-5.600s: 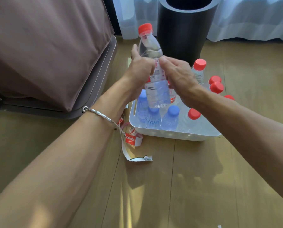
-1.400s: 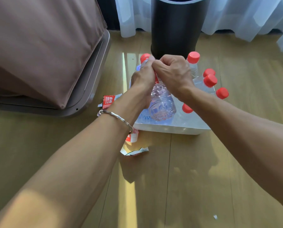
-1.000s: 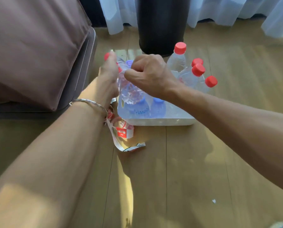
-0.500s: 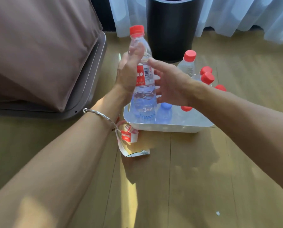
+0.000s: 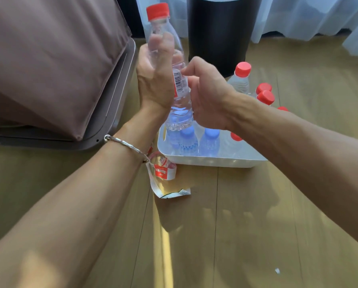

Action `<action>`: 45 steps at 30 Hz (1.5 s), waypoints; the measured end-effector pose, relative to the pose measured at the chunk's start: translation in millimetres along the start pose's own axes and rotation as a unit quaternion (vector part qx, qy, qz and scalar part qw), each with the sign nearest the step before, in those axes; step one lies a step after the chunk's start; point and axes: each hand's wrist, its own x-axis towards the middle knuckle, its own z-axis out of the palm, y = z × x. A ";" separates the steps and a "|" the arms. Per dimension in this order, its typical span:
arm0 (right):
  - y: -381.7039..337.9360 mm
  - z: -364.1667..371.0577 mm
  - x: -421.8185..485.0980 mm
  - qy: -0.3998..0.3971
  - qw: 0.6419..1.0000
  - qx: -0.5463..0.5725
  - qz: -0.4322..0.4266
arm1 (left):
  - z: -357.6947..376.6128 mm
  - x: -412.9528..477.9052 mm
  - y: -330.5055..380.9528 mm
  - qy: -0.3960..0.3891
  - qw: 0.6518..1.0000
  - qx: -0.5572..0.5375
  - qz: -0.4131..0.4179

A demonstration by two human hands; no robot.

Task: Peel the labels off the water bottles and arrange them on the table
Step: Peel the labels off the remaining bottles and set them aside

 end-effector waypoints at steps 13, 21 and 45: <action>-1.4 23.6 -1.1 0.120 0.991 0.046 -0.037 | 3.0 -5.6 14.9 0.030 0.978 0.175 0.114; 12.1 15.8 4.7 0.156 0.982 0.095 -0.056 | 9.1 5.8 22.4 0.001 0.984 0.167 0.068; 23.1 6.8 9.4 0.160 0.981 -0.078 -0.084 | 8.3 -3.0 11.0 -0.015 0.994 0.110 0.019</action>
